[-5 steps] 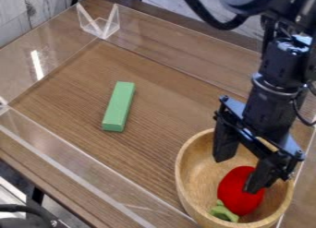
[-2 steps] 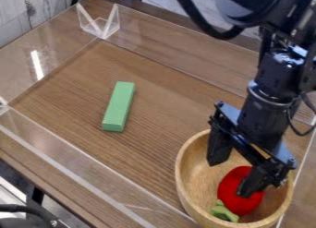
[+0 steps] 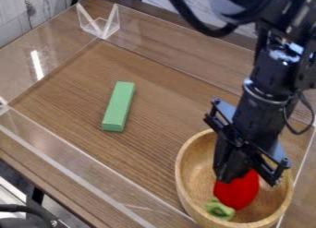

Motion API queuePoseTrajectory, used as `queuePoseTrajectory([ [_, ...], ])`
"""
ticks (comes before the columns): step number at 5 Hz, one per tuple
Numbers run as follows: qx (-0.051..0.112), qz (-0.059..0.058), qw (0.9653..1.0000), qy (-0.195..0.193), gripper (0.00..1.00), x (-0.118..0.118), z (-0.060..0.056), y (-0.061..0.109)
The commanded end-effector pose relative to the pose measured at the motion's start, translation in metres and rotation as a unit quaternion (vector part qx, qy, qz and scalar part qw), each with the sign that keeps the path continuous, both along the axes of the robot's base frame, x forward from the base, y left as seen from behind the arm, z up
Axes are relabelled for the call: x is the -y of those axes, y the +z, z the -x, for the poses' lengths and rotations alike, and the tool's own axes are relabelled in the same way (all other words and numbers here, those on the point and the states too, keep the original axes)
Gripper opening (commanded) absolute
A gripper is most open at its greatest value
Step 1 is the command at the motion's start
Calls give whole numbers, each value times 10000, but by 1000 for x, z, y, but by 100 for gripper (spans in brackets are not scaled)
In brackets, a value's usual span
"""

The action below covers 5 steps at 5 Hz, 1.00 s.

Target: Move the red fruit to the right

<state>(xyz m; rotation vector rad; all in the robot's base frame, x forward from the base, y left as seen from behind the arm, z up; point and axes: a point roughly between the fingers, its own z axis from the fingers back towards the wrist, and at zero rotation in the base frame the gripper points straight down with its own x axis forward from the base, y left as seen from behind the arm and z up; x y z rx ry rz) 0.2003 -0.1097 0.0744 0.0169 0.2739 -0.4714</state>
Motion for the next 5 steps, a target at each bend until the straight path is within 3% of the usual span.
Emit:
queuePoseTrajectory([
  [1, 478, -186, 9985, 165, 0, -5, -6, 57],
  [2, 628, -385, 9972, 87, 0, -7, -18, 78],
  [3, 559, -293, 9980, -6, 100, -6, -22, 59],
  [5, 525, -178, 9973, 476, 100, 10, -30, 34],
])
